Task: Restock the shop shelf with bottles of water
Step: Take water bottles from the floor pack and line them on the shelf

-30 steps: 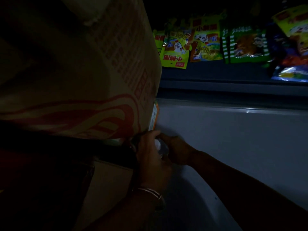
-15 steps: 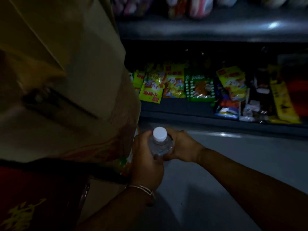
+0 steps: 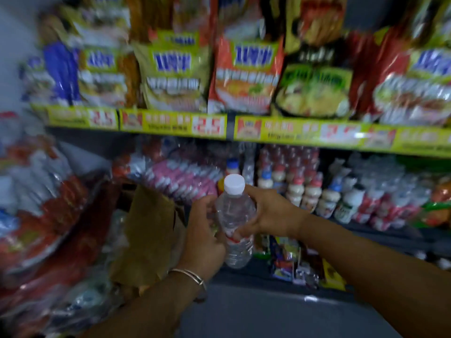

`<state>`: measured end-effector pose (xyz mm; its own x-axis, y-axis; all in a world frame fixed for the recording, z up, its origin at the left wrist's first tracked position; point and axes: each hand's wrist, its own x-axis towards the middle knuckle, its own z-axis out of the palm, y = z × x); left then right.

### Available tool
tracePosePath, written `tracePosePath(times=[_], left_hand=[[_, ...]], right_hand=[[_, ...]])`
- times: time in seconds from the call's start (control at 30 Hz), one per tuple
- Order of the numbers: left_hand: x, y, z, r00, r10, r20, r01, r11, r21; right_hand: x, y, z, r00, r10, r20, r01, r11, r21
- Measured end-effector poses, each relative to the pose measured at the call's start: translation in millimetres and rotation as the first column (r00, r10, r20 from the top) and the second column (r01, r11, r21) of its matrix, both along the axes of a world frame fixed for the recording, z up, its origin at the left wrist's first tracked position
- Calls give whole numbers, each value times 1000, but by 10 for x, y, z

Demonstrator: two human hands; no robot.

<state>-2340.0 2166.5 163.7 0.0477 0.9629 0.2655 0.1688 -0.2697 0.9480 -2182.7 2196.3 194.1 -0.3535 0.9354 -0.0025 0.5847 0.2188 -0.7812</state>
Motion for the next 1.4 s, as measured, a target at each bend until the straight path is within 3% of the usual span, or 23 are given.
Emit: tracePosePath(times=[0.13,0.43,0.77,1.07,1.4], left_hand=[[41,138,1071,999,-49,10,49,997,67],[114,506,3332,998,-50,34,34,932,361],[-44,1303,5047,993,-38,114,-29,845,534],[-199,1978,5596,995,-98,31,61,803,594],[-185,2561,5371,976,70,-205,58,827,559]], right_hand=[[90,91,1165,1000,-4,-12,5,996,84],[165,302,3355,978,2,-211,57,960,273],[-66,770,5122,973,-96,-211,193,841,505],[-303,1485,5913,937,-235,-260,344,763,548],[-359,2054,5892,908,-331,-258,419,752,510]])
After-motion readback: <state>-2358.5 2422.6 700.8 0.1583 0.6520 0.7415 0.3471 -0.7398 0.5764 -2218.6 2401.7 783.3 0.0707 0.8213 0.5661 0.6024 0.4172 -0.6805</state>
